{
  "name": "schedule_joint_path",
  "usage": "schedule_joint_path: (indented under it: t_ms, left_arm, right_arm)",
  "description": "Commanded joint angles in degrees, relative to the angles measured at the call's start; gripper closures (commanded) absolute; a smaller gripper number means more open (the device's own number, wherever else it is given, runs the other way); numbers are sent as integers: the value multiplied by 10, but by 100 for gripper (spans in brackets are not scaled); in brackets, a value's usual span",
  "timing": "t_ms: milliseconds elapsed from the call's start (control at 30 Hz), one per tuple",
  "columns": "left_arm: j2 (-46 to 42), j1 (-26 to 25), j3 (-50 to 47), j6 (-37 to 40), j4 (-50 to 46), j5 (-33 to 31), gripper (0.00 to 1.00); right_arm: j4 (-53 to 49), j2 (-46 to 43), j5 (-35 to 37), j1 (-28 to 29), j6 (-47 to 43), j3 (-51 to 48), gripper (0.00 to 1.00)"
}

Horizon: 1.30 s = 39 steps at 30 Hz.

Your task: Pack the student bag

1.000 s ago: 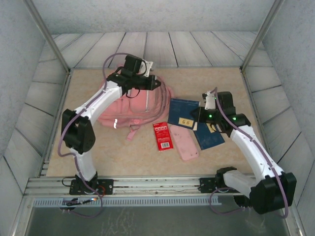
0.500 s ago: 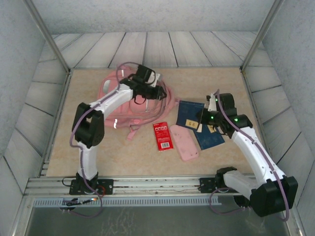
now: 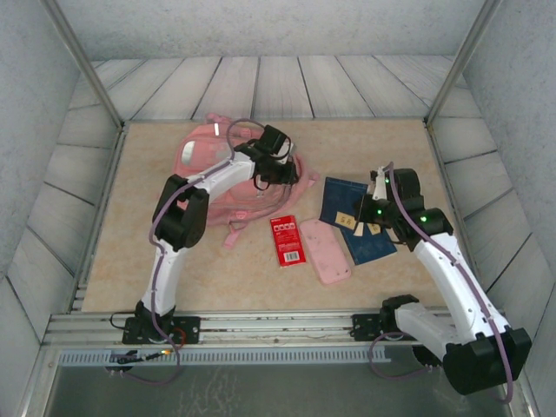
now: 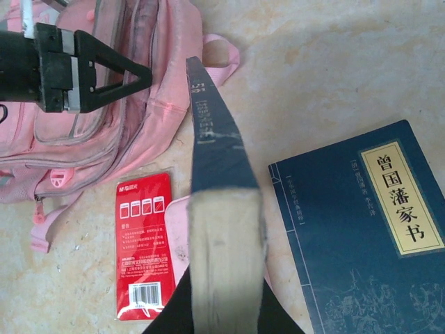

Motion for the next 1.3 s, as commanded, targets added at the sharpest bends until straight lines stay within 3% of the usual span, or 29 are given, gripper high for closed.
schedule_joint_path:
  t_ms: [0, 200, 300, 433, 633, 767, 967, 1267]
  left_arm:
    - [7, 0, 18, -6, -7, -27, 66]
    - [-3, 4, 16, -5, -10, -21, 92]
    - [-19, 9, 15, -3, -18, -17, 100]
    - [-59, 16, 13, 13, -40, -6, 100]
    - [-159, 38, 8, 52, -98, 45, 100]
    - [-228, 49, 6, 89, -148, 36, 100]
    - [-310, 78, -31, 102, -153, 43, 100]
    - [-345, 122, -30, 94, -141, 105, 100]
  right_arm:
    - [-1, -18, 9, -1, -3, 14, 100]
    - [10, -23, -2, -1, 3, 3, 100]
    - [17, -22, -13, -1, 6, -2, 100]
    - [23, -14, -45, -1, 7, 1, 100]
    - [75, 9, -184, -2, 30, 5, 100]
    - [111, 44, -251, -1, 57, 9, 100]
    - [298, 124, -422, 1, 196, -27, 100]
    - [405, 224, -428, 16, 266, -13, 100]
